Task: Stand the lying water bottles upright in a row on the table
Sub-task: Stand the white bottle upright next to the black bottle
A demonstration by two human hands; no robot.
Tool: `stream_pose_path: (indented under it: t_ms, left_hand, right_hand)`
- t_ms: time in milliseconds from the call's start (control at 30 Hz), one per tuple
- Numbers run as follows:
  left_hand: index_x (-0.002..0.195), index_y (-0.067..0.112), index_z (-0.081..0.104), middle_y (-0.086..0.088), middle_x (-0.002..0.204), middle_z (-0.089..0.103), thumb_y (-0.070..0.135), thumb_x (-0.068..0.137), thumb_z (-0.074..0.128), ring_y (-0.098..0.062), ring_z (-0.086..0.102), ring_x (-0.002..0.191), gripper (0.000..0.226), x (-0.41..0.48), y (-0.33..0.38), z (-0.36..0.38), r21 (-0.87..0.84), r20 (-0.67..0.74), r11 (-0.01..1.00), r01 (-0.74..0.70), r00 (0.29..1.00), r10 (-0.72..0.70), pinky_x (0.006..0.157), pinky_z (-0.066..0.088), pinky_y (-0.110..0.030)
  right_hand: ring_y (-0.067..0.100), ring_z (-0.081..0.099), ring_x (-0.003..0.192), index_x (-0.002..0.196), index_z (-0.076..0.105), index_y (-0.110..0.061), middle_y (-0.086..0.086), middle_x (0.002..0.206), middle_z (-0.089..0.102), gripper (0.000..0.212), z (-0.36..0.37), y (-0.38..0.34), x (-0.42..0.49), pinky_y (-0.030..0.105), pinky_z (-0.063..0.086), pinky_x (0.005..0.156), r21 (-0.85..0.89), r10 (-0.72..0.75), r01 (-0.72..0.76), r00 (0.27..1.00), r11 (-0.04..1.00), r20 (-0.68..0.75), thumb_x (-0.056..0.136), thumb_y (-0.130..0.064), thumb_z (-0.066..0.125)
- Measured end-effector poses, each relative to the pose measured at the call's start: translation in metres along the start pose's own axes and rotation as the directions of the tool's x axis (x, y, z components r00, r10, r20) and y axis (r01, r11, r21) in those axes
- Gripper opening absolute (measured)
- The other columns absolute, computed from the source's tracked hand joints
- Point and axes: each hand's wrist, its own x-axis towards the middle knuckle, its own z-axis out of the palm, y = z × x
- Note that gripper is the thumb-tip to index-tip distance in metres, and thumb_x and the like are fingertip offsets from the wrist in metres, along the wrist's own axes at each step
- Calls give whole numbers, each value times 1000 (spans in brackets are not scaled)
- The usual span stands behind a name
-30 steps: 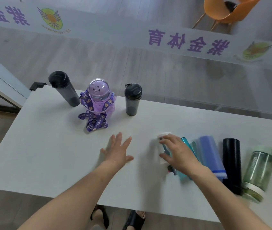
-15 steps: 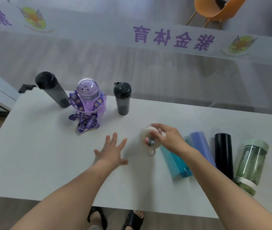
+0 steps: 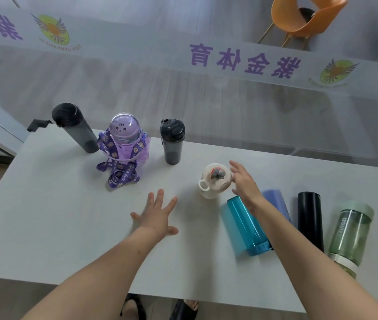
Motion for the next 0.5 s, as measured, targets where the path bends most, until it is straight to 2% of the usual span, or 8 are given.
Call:
stream_pose_path:
  t_ms: [33,133,200,267,300,367,433,500]
  left_hand:
    - [156,57,-6,7,167,-29,63,85,72,-25,-25,155,106,0,0,0,1,-1,1000,1,1000,-1,105,29,-77]
    - [156,57,-6,7,167,-30,63,85,72,-25,-25,155,106,0,0,0,3,-1,1000,4,1000,-4,105,29,-76]
    - [156,57,-6,7,167,-30,63,85,72,-25,-25,155,106,0,-1,0,4,0,1000,2,1000,-2,105,29,-76]
    - [157,57,-5,7,167,-30,63,85,72,-25,-25,155,105,-1,0,0,0,-1,1000,-1,1000,1,105,29,-77]
    - [157,57,-5,7,167,-30,63,85,72,-25,-24,155,105,-1,0,-1,-2,-1,1000,-3,1000,3,105,28,-77]
    - [157,57,-4,7,167,-29,63,85,72,-25,-24,155,105,-1,0,-1,-4,-1,1000,-1,1000,1,105,28,-78]
    - [157,57,-4,7,167,-29,63,85,73,-25,-24,155,106,-1,0,-1,-6,-3,1000,-1,1000,1,105,29,-78]
    - [157,56,-4,6,168,-28,63,85,73,-25,-24,155,106,-2,1,-2,-6,-5,1000,-3,1000,3,105,28,-78]
  right_hand:
    - [16,38,144,155,38,-34,-8,160,38,64,-4,2,-1,42,34,119,-26,-65,66,997,997,52,96,-10,45]
    - [4,35,140,158,22,-47,-23,156,30,91,-10,2,-7,24,29,111,-287,-157,233,951,929,265,84,-7,57]
    - [3,36,139,159,21,-45,-23,155,30,96,-8,1,-7,18,27,108,-405,-195,308,935,861,297,86,-3,67]
    - [9,40,141,160,22,-40,-16,158,33,97,-4,3,-4,19,32,105,-498,-264,361,930,788,255,86,-12,77]
    - [12,45,137,160,22,-40,-12,155,36,98,-1,3,-3,24,38,101,-551,-285,356,935,755,213,84,-23,81]
    - [18,50,125,159,22,-40,-4,143,39,103,9,2,-2,35,47,94,-667,-283,261,956,698,78,76,-51,84]
    - [23,48,123,153,26,-39,2,134,41,105,18,2,-4,40,47,95,-748,-277,162,960,643,-31,68,-69,80]
    - [24,41,131,151,25,-36,2,139,40,109,20,5,-5,42,43,104,-708,-276,156,960,689,-57,65,-72,80]
